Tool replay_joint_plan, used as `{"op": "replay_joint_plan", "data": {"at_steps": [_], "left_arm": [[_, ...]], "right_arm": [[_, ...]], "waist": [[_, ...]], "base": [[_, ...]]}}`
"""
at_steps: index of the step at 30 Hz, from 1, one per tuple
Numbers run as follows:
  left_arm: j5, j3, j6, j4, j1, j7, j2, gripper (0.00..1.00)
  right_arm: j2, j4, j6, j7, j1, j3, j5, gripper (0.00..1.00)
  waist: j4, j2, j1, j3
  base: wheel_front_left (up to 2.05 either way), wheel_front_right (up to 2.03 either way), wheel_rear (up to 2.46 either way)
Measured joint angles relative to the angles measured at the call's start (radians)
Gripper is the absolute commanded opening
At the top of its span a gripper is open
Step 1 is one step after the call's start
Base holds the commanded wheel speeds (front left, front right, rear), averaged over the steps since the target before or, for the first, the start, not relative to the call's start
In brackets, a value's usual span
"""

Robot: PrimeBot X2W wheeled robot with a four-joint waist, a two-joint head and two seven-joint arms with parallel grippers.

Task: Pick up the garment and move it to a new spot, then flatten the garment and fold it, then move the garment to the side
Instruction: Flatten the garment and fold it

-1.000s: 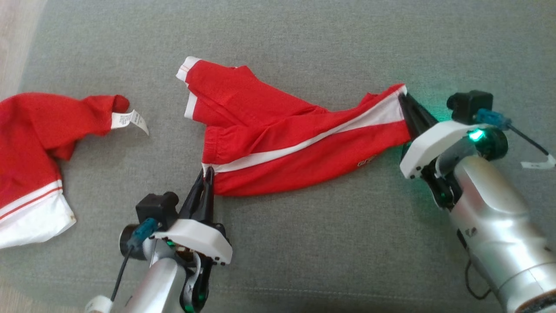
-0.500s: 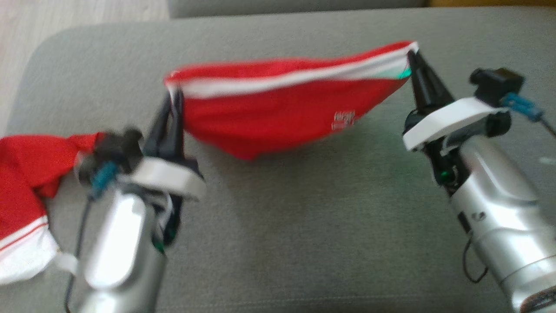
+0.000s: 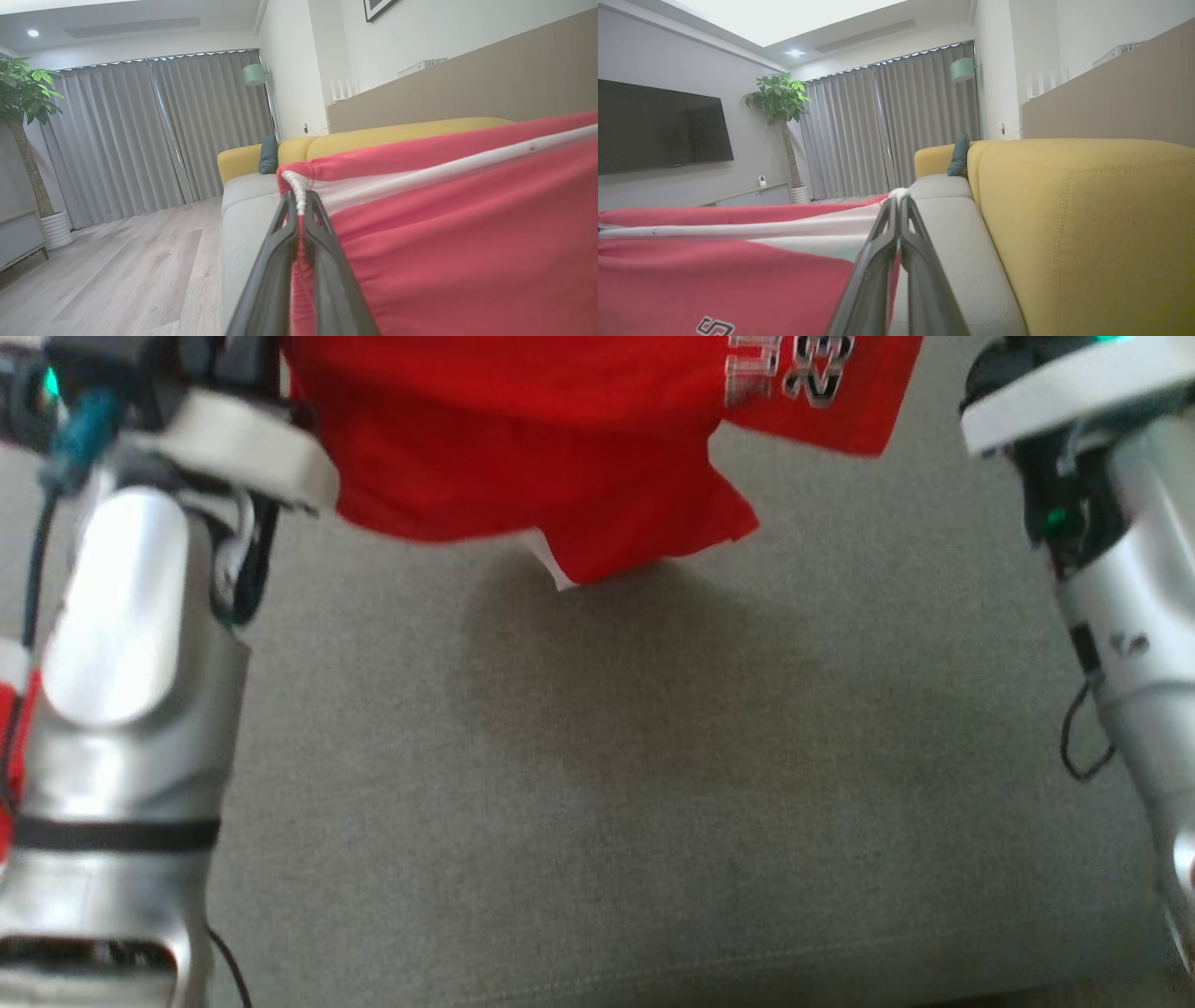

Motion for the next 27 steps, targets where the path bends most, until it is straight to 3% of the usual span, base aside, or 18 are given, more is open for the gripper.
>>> {"op": "replay_joint_plan", "data": {"at_steps": [7, 14, 20, 27], "left_arm": [[0.035, -0.013, 0.017, 0.162, -0.276, -0.015, -0.008, 0.00], [0.011, 0.023, 0.036, 0.186, -0.447, -0.028, -0.048, 0.00], [-0.029, 0.058, 0.025, 0.176, -0.348, -0.028, -0.063, 0.00], [-0.072, 0.078, 0.018, 0.171, 0.077, -0.027, -0.126, 0.00]], "right_arm": [[0.063, 0.180, 0.000, -0.021, -0.264, -0.092, -0.161, 0.00], [0.094, 0.148, 0.000, -0.029, -0.409, -0.271, -0.312, 0.00], [0.131, 0.130, 0.000, -0.030, -0.263, -0.278, -0.331, 0.00], [0.148, 0.037, 0.000, -0.029, 0.137, -0.237, -0.239, 0.00]], "waist": [[-0.012, 0.0000, 0.0001, 0.116], [-0.015, 0.0000, 0.0002, 0.187], [-0.019, 0.0000, 0.0000, 0.199], [-0.023, 0.0000, 0.0000, 0.149]], "base": [[0.00, 0.00, 0.00], [0.00, 0.00, 0.00], [0.00, 0.00, 0.00], [0.00, 0.00, 0.00]]}}
